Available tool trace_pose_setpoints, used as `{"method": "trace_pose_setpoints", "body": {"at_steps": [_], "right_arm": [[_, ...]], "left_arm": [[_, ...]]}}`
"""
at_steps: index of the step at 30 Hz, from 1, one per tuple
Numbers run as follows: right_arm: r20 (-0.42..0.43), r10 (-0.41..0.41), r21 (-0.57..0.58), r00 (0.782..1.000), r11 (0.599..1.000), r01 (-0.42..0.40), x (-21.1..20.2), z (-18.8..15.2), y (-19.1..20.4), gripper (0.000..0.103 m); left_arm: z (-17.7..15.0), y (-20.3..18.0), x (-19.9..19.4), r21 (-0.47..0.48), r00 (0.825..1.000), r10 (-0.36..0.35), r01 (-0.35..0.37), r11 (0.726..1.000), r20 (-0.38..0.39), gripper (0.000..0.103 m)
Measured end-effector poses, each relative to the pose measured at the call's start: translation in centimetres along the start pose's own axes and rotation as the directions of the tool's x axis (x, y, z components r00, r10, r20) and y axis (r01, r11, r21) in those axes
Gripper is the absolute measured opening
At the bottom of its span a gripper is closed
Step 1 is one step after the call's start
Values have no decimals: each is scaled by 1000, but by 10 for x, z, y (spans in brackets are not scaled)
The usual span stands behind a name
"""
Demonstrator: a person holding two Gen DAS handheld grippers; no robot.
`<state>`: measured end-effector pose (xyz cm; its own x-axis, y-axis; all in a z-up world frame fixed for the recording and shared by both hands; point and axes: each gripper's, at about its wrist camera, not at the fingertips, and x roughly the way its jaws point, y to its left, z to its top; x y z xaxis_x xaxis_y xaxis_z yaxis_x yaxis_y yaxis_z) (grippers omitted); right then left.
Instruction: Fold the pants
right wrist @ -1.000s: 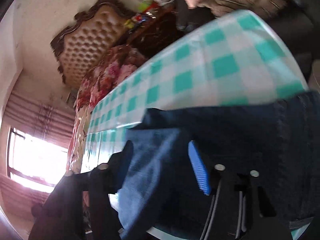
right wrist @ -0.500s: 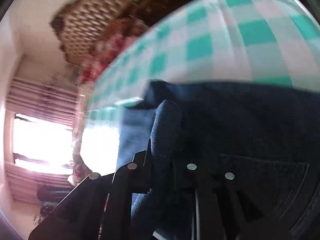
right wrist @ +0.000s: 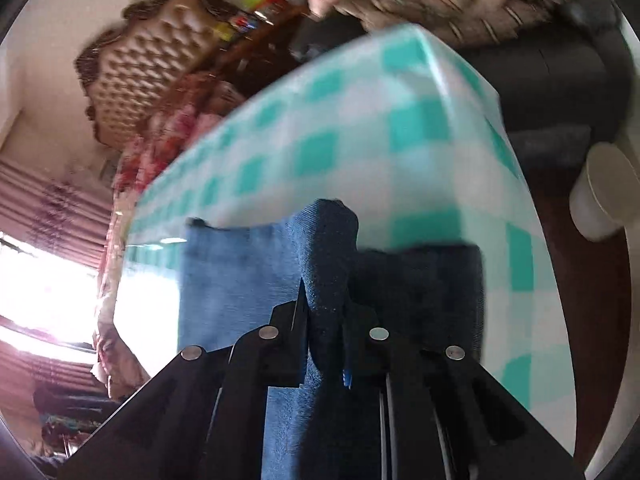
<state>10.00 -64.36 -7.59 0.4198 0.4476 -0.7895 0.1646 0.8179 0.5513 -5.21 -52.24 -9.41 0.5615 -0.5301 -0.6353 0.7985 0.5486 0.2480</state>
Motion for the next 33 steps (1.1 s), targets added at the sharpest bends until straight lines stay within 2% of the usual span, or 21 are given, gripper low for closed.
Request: {"method": "trace_pose_setpoints", "body": {"at_steps": [2, 5, 7, 9, 13, 15, 16, 17, 18, 19, 21, 23, 27, 28, 29, 30, 32, 33], "right_arm": [[13, 26, 0, 1000, 1000, -26, -1, -5, -5, 13], [50, 21, -61, 999, 998, -18, -14, -6, 8, 12], [92, 36, -90, 995, 996, -28, -32, -4, 17, 12], [112, 45, -98, 993, 995, -34, -42, -1, 15, 12], [84, -30, -73, 996, 997, 36, -32, -2, -9, 12], [80, -85, -69, 993, 993, 90, -23, -7, -18, 13], [96, -96, -66, 991, 993, 102, -21, -12, -21, 14], [113, -99, -65, 989, 992, 106, -21, -15, -21, 15], [144, -120, -65, 982, 989, 131, -24, -20, -21, 15], [158, -135, -66, 978, 987, 146, -26, -24, -21, 16], [183, -147, -52, 972, 986, 159, -29, -31, -23, 16], [209, -151, -32, 966, 986, 161, -34, -38, -26, 16], [245, -171, 9, 954, 985, 174, -45, -50, -31, 16], [267, -238, 37, 934, 971, 237, -51, -56, -27, 16], [293, -293, 45, 910, 955, 293, -56, -63, -22, 16], [341, -358, 43, 869, 930, 366, -62, -75, -9, 16], [373, -404, 26, 835, 904, 426, -61, -92, 8, 16], [375, -468, 41, 800, 871, 490, -57, -102, 17, 16]], "left_arm": [[-5, -7, 3, 23, 1000, 19, -19, 1000, 5, 11], [2, -3, -9, 8, 999, 30, -30, 1000, 33, 11], [12, -2, -20, 12, 996, 41, -42, 999, 79, 11], [18, -6, -17, 12, 996, 29, -30, 999, 84, 11], [13, -18, 6, 14, 999, -14, 14, 1000, 50, 13], [6, -19, 21, 4, 995, -99, 99, 995, 15, 24], [2, -17, 22, -8, 991, -131, 132, 991, 9, 26], [-1, -14, 19, -24, 986, -167, 167, 986, 13, 42], [-4, -7, 9, -41, 980, -196, 197, 979, 39, 57], [-6, -1, -1, -51, 976, -206, 210, 976, 65, 60], [-15, 25, -28, -113, 958, -267, 279, 954, 108, 62], [-19, 56, -45, -188, 953, -268, 292, 938, 144, 64], [-13, 124, -48, -323, 965, -198, 244, 914, 170, 64], [-6, 142, -40, -347, 969, -176, 227, 910, 174, 63], [1, 158, -30, -369, 970, -164, 220, 903, 178, 54], [7, 170, -22, -387, 968, -178, 235, 892, 178, 43], [26, 196, 17, -439, 951, -271, 309, 844, 148, 35], [36, 203, 42, -448, 936, -331, 350, 823, 121, 26]]}}
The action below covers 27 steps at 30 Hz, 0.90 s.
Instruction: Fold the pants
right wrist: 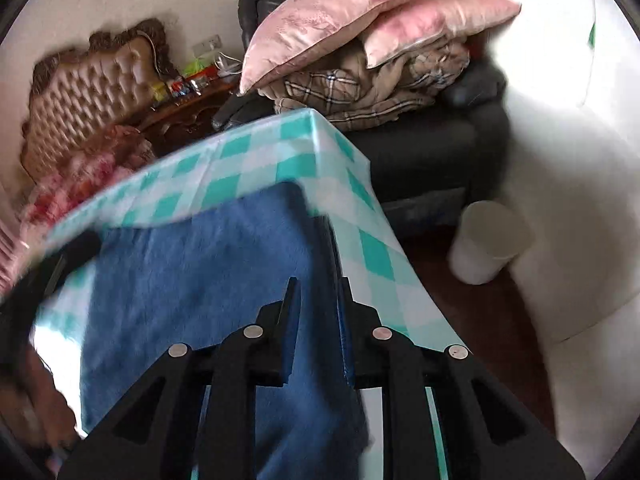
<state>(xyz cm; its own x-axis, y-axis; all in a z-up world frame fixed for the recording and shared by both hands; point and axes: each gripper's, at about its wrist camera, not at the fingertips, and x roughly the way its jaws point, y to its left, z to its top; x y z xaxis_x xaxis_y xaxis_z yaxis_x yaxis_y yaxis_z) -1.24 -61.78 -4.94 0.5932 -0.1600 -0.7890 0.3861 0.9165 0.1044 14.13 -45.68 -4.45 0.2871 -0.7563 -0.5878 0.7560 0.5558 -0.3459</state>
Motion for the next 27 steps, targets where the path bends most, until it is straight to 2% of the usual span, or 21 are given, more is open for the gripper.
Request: {"method": "trace_pose_setpoints", "body": {"at_steps": [2, 5, 6, 7, 8, 9, 11, 12, 14, 16, 20, 21, 22, 25, 27], "right_arm": [[1, -94, 12, 996, 996, 94, -2, -14, 6, 16], [-34, -162, 25, 986, 986, 163, 3, -35, 11, 17], [-36, -177, 17, 984, 984, 178, 4, -39, 12, 17], [-36, -200, 0, 979, 980, 200, 6, -43, 14, 17], [-44, -213, -11, 976, 977, 213, 8, -46, 15, 17], [-48, -218, -14, 975, 976, 217, 10, -48, 16, 17], [-45, -221, -12, 974, 975, 221, 10, -49, 15, 18], [-45, -222, -14, 974, 975, 222, 10, -49, 15, 18], [-44, -223, -16, 974, 975, 223, 11, -49, 15, 19], [-45, -225, -17, 973, 974, 224, 11, -50, 16, 19], [-41, -234, -24, 971, 972, 234, 9, -53, 20, 20], [-41, -237, -26, 971, 971, 236, 8, -53, 21, 20], [-41, -240, -27, 970, 971, 239, 8, -54, 21, 20], [-42, -255, -38, 966, 967, 253, 8, -55, 25, 22], [-42, -262, -43, 964, 964, 261, 9, -55, 26, 23]], "left_arm": [[18, 10, 37, -21, 998, -27, 26, 999, -57, 22], [20, 9, 85, 19, 992, -1, 4, 1000, -129, 22], [17, 5, 97, 34, 985, -1, 6, 999, -171, 23], [10, 2, 111, 50, 974, 30, -20, 999, -225, 26], [8, 4, 115, 50, 972, 52, -42, 998, -227, 33], [8, 6, 113, 33, 977, 56, -51, 998, -205, 38], [7, 7, 101, 38, 985, 39, -33, 999, -169, 41], [6, 7, 93, 46, 989, 37, -31, 998, -146, 47], [2, 7, 61, 67, 993, 84, -79, 995, -80, 55], [-9, 9, 35, 67, 992, 93, -88, 994, -83, 56], [-45, 22, 3, -1, 974, 127, -129, 992, -186, 56], [-60, 22, 2, 16, 956, 173, -174, 985, -235, 56], [-69, 22, 2, 28, 947, 191, -190, 981, -260, 56], [-96, 12, -6, 93, 931, 236, -218, 971, -277, 57], [-107, 5, -15, 118, 926, 254, -229, 966, -280, 62]]}}
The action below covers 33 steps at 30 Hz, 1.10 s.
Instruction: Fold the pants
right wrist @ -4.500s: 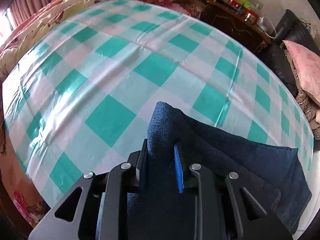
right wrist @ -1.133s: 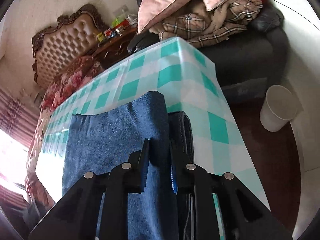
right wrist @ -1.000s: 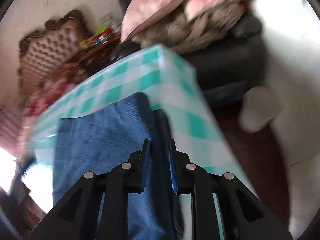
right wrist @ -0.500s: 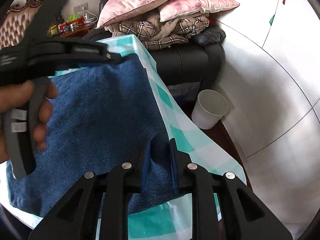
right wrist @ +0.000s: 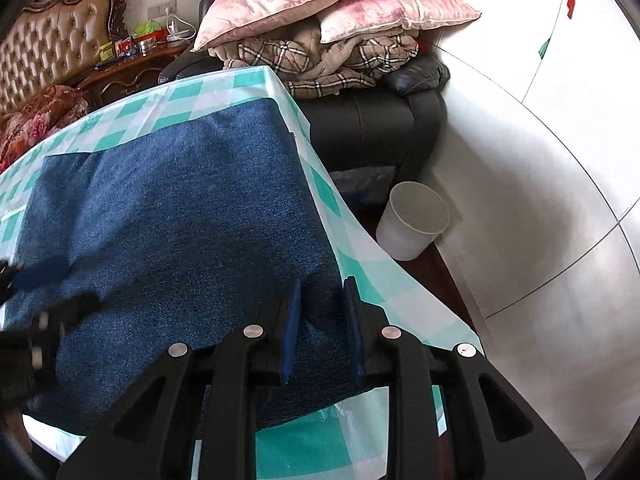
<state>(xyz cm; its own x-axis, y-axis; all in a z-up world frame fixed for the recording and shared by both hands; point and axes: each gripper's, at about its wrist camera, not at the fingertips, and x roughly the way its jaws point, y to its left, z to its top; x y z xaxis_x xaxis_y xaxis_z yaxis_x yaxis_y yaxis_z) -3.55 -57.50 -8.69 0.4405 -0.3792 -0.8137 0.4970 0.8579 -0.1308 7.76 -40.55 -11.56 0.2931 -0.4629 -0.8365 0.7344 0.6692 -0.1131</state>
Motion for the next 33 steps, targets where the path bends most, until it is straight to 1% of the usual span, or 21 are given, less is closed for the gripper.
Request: {"method": "trace_pose_setpoints", "body": {"at_steps": [2, 4, 5, 6, 7, 8, 12, 14, 17, 19, 20, 21, 22, 24, 25, 26, 27, 28, 29, 31, 33], "right_arm": [[-2, -3, 4, 1000, 1000, 3, -1, 0, 0, 24], [-6, -6, 10, 1000, 1000, 6, -1, 1, -1, 28], [-8, -13, 16, 1000, 1000, 13, -2, 1, -2, 34], [-10, -17, 20, 1000, 1000, 17, -2, 2, -2, 38], [-10, -11, 29, 1000, 1000, 11, -4, 1, -3, 47], [-7, -3, 39, 1000, 999, 3, -6, 1, -5, 53], [48, -23, 34, 999, 999, 22, -24, -2, 0, 61], [89, -19, 10, 996, 1000, 18, -35, -2, 8, 70], [129, -14, -20, 992, 1000, 17, -41, 6, 21, 70], [103, -39, -43, 994, 998, 44, -29, 10, 26, 70], [83, -52, -48, 995, 997, 56, -22, 11, 26, 69], [35, -64, -44, 997, 997, 66, -10, 9, 26, 69], [-4, -55, -31, 998, 998, 55, 0, 5, 23, 68], [3, -38, -2, 999, 999, 38, 2, 0, 17, 69], [4, -42, -2, 999, 999, 42, 2, -1, 18, 69], [5, -50, -7, 999, 999, 50, 2, -1, 19, 69], [3, -58, -7, 998, 998, 58, 1, -1, 20, 69], [2, -59, -5, 998, 998, 59, 2, -2, 20, 69], [1, -58, -4, 998, 998, 58, 2, -2, 20, 69], [-3, -53, -1, 999, 999, 53, 4, -2, 19, 69], [-4, -50, -2, 999, 999, 50, 5, -1, 17, 69]], "left_arm": [[-12, -1, -10, -18, 1000, -18, 18, 1000, 1, 65], [-26, -5, -18, -6, 1000, -6, 6, 1000, 3, 67], [-34, -8, -22, 8, 1000, 1, -1, 1000, 3, 67], [-41, -9, -25, 14, 1000, 5, -5, 1000, 2, 68], [-44, -10, -27, 15, 1000, 8, -8, 1000, 3, 68], [-49, -10, -31, 17, 1000, 11, -11, 1000, 8, 68], [-63, -9, -45, 13, 1000, 7, -7, 1000, 16, 68], [-65, -8, -46, 13, 1000, 3, -3, 1000, 16, 68], [-68, -8, -49, 9, 1000, 3, -3, 1000, 18, 68], [-64, -5, -53, -8, 999, -4, 4, 1000, 39, 68], [-58, -1, -56, -16, 998, -3, 4, 1000, 62, 67], [-48, 4, -61, -15, 996, 8, -6, 1000, 94, 67], [-39, 8, -62, -7, 993, 16, -16, 1000, 116, 65], [-5, 18, -60, 22, 983, 11, -15, 1000, 183, 48], [10, 22, -55, 28, 980, 9, -14, 1000, 199, 45], [25, 26, -48, 28, 978, 1, -8, 1000, 209, 39], [40, 28, -38, 30, 978, -18, 13, 999, 210, 31], [60, 28, -21, 43, 980, -46, 39, 998, 192, 29], [70, 28, -10, 43, 984, -57, 50, 998, 171, 29], [90, 29, 23, 30, 993, -80, 77, 997, 89, 29], [99, 29, 54, 28, 999, -44, 44, 999, 10, 30]]}}
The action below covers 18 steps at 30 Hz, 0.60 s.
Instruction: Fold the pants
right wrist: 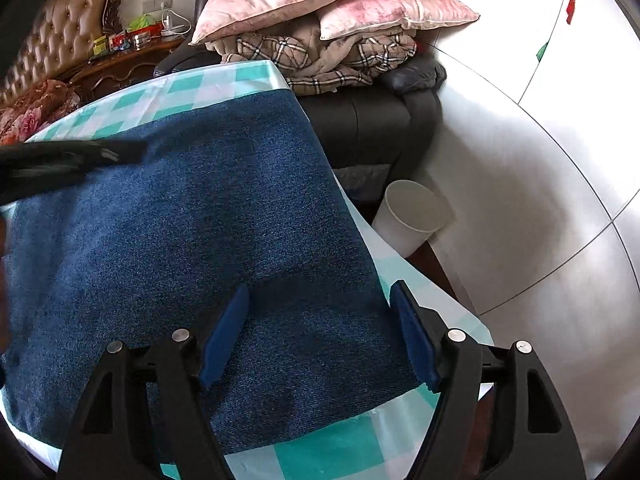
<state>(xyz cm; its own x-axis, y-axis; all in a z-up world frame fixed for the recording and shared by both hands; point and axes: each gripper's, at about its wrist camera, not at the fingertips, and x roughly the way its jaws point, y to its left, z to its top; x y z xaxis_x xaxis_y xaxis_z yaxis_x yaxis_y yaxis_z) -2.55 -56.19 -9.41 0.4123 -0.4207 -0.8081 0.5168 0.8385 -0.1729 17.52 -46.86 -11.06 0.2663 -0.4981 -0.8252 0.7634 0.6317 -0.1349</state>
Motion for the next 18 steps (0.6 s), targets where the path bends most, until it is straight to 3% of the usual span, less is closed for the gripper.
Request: {"method": "trace_pose_setpoints", "body": {"at_steps": [4, 8, 12, 14, 18], "right_arm": [[4, -3, -3, 1000, 1000, 3, 1, 0, 1, 69], [1, -6, -4, 1000, 1000, 6, 1, 1, 2, 70], [1, 1, 0, 1000, 1000, -1, 2, 1, 2, 70], [0, 0, 3, 1000, 1000, 0, 3, 1, 2, 70], [2, 1, 8, 1000, 1000, -1, 3, 0, 2, 70]], "left_arm": [[0, -6, 3, 31, 999, 34, -34, 999, 0, 30], [-1, 1, -7, -7, 1000, 19, -19, 1000, 7, 32], [-15, 4, -50, -48, 998, 16, -12, 999, 66, 61], [-29, 5, -75, -75, 996, 20, -13, 997, 91, 62], [-70, 6, -123, -143, 990, 58, -40, 989, 126, 89]]}}
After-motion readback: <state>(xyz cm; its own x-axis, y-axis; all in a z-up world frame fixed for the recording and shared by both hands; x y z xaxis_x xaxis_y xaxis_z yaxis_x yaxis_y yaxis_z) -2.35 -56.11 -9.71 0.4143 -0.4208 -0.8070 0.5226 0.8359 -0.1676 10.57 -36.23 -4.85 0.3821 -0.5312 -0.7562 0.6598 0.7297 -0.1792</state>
